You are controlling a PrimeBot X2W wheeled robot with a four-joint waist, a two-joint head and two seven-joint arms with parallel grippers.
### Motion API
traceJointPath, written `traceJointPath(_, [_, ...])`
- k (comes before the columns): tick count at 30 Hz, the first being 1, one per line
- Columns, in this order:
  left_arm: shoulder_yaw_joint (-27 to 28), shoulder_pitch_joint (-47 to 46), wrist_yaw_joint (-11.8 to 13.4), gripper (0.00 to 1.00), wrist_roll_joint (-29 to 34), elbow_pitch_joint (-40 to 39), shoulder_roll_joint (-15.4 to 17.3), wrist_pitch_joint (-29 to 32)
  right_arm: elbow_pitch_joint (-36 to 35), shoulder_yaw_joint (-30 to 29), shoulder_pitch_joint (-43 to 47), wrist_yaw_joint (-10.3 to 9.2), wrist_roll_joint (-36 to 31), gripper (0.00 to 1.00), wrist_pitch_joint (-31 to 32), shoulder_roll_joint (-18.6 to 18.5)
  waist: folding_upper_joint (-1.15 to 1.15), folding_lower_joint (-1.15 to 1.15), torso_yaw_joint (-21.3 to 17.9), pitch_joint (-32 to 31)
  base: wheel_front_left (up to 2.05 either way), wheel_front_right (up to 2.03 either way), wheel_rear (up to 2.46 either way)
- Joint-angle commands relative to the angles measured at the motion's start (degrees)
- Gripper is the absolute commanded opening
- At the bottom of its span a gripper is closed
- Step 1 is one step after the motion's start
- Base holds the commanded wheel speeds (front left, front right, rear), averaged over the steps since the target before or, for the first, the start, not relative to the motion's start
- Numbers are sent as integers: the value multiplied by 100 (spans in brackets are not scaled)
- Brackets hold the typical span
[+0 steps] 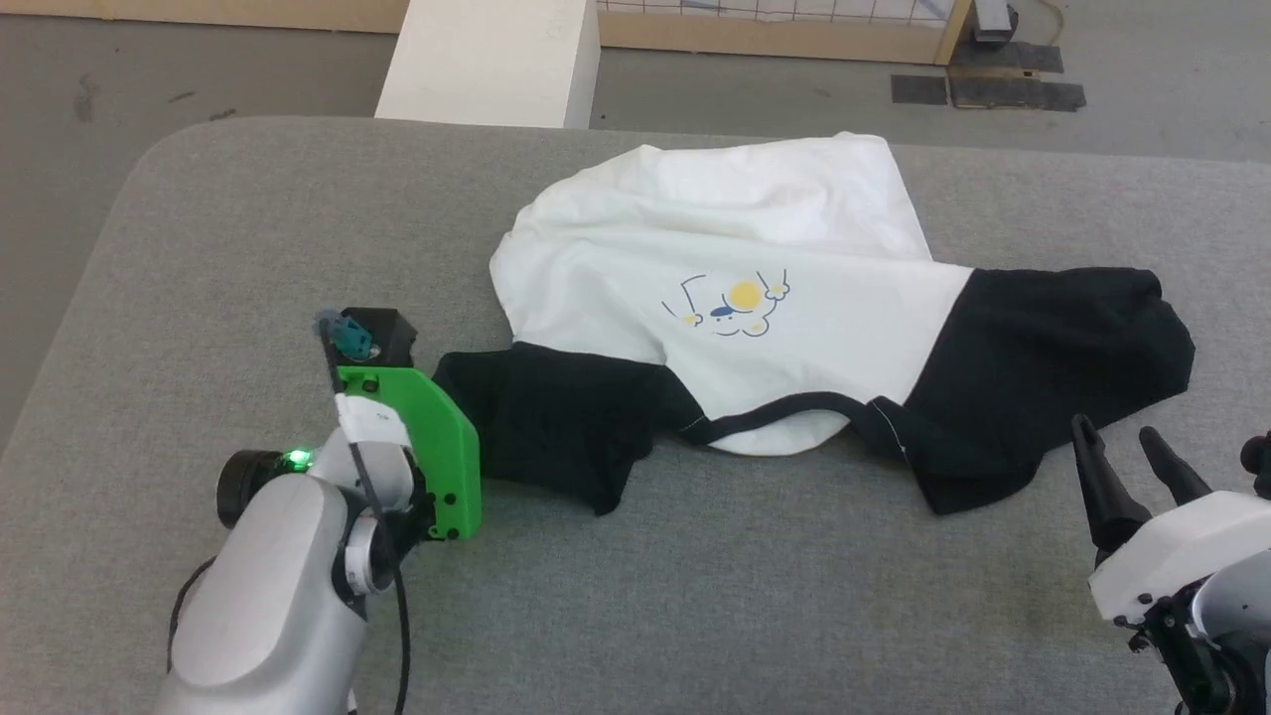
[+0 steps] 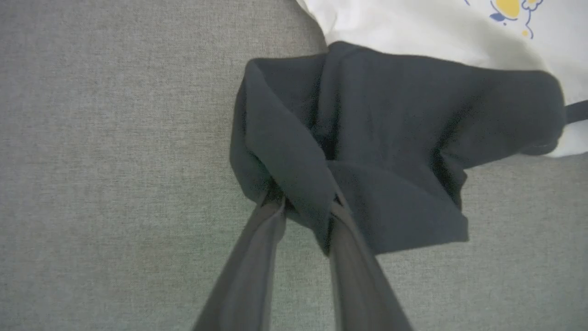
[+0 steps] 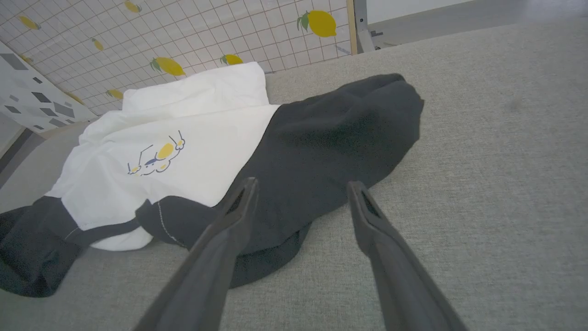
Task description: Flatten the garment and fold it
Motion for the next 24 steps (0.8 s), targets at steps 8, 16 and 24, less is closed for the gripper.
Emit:
traceJointPath(8, [585, 41, 313, 0, -98, -143, 633, 23, 64, -11, -6, -8, 48, 100, -96, 1, 0, 0, -35, 55, 0, 0, 0])
traceJointPath(16, [1177, 49, 697, 0, -126, -17, 1155, 61, 82, 10, -51, -8, 15, 100, -101, 1, 0, 0, -42, 81, 0, 0, 0])
traceJointPath(24, [1585, 101, 855, 49, -476, 271, 965, -261, 57, 31, -67, -8, -45, 100, -49, 1, 0, 0, -15, 101, 0, 0, 0])
